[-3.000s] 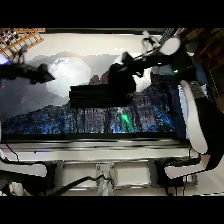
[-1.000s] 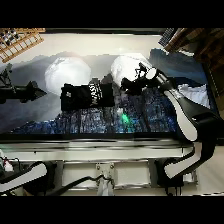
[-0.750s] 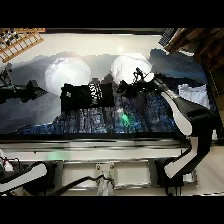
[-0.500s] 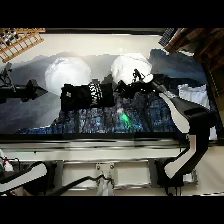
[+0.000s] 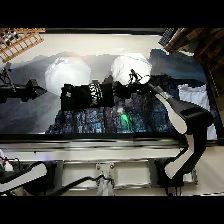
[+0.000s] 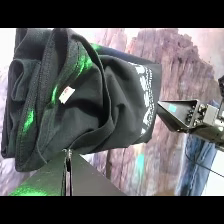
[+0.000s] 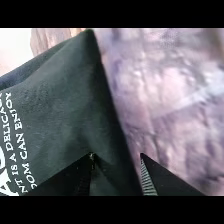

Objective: Fold the clothes and pants, and hang the long-sleeved shirts on hangers.

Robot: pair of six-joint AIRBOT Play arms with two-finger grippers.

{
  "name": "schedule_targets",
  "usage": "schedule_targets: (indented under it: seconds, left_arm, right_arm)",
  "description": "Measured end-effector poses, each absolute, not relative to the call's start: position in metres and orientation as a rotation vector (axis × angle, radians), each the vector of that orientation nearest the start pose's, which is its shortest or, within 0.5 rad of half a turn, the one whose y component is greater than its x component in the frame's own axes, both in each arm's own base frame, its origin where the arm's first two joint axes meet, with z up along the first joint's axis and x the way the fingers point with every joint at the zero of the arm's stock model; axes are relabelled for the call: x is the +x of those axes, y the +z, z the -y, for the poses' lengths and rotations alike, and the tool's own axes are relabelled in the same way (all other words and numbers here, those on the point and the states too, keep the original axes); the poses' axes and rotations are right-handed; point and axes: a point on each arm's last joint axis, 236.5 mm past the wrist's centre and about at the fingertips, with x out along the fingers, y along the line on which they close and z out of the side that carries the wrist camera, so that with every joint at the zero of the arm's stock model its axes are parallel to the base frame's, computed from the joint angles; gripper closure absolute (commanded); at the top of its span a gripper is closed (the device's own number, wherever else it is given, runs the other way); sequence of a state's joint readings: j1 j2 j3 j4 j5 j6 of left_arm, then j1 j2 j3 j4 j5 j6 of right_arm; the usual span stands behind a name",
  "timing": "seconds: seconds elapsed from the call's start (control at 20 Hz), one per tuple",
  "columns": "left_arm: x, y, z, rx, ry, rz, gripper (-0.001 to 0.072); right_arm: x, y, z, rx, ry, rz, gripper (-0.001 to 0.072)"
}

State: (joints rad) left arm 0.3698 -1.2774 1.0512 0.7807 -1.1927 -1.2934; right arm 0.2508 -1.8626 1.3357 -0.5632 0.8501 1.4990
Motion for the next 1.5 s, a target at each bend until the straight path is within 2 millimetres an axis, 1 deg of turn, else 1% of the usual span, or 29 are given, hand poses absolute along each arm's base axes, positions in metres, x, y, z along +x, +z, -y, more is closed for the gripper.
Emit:
schedule_targets:
  seconds: [0.05,0.1,0.15,0.2,0.25,0.3,0.4,0.5,0.6,0.7,0.9,1.05,1.2,1.3,1.4,1.5]
  left_arm:
    - [0.391,0.034,0.016,-0.739,-0.259,-1.118,0.0689]
    - [0.391,0.034,0.016,-0.739,-0.259,-1.118,0.0689]
    - [0.391,0.034,0.016,-0.739,-0.259,-1.118,0.0688]
    - [0.391,0.034,0.016,-0.739,-0.259,-1.118,0.0689]
    - [0.391,0.034,0.016,-0.739,-0.259,-1.118,0.0689]
    - [0.390,0.034,0.016,-0.740,-0.259,-1.119,0.0689]
    - [0.391,0.034,0.016,-0.739,-0.259,-1.118,0.0688]
    - [0.390,0.034,0.016,-0.739,-0.259,-1.119,0.0689]
    - [0.390,0.034,0.016,-0.739,-0.259,-1.119,0.0689]
    - [0.390,0.034,0.016,-0.739,-0.259,-1.119,0.0689]
    - [0.390,0.034,0.016,-0.739,-0.259,-1.119,0.0689]
    - [0.390,0.034,0.016,-0.739,-0.259,-1.118,0.0689]
    - [0.390,0.034,0.016,-0.739,-0.259,-1.118,0.0689]
    - [0.390,0.034,0.016,-0.739,-0.259,-1.118,0.0689]
    - [0.390,0.034,0.016,-0.739,-0.259,-1.118,0.0689]
    - [0.391,0.034,0.016,-0.739,-0.259,-1.118,0.0689]
  right_arm:
    - [0.453,-0.096,-0.276,0.856,0.418,-1.365,0.0394]
    - [0.451,-0.097,-0.280,0.859,0.422,-1.370,0.0468]
    - [0.449,-0.099,-0.284,0.855,0.425,-1.374,0.0558]
    - [0.447,-0.101,-0.287,0.850,0.428,-1.379,0.0668]
    - [0.445,-0.102,-0.290,0.850,0.431,-1.384,0.0685]
    - [0.445,-0.101,-0.290,0.849,0.433,-1.383,0.0686]
    - [0.448,-0.093,-0.288,0.850,0.446,-1.375,0.0686]
    - [0.458,-0.074,-0.280,0.846,0.462,-1.340,0.0687]
    - [0.475,-0.044,-0.265,0.852,0.468,-1.283,0.0688]
    - [0.494,-0.004,-0.245,0.869,0.466,-1.211,0.0688]
    - [0.530,0.084,-0.201,0.913,0.449,-1.052,0.0688]
    - [0.549,0.139,-0.168,0.914,0.406,-0.948,0.0689]
    - [0.566,0.175,-0.124,0.927,0.305,-0.850,0.0689]
    - [0.579,0.196,-0.088,0.962,0.231,-0.769,0.0689]
    - [0.589,0.214,-0.053,1.002,0.169,-0.685,0.0689]
    - [0.595,0.225,-0.018,1.043,0.107,-0.615,0.0689]
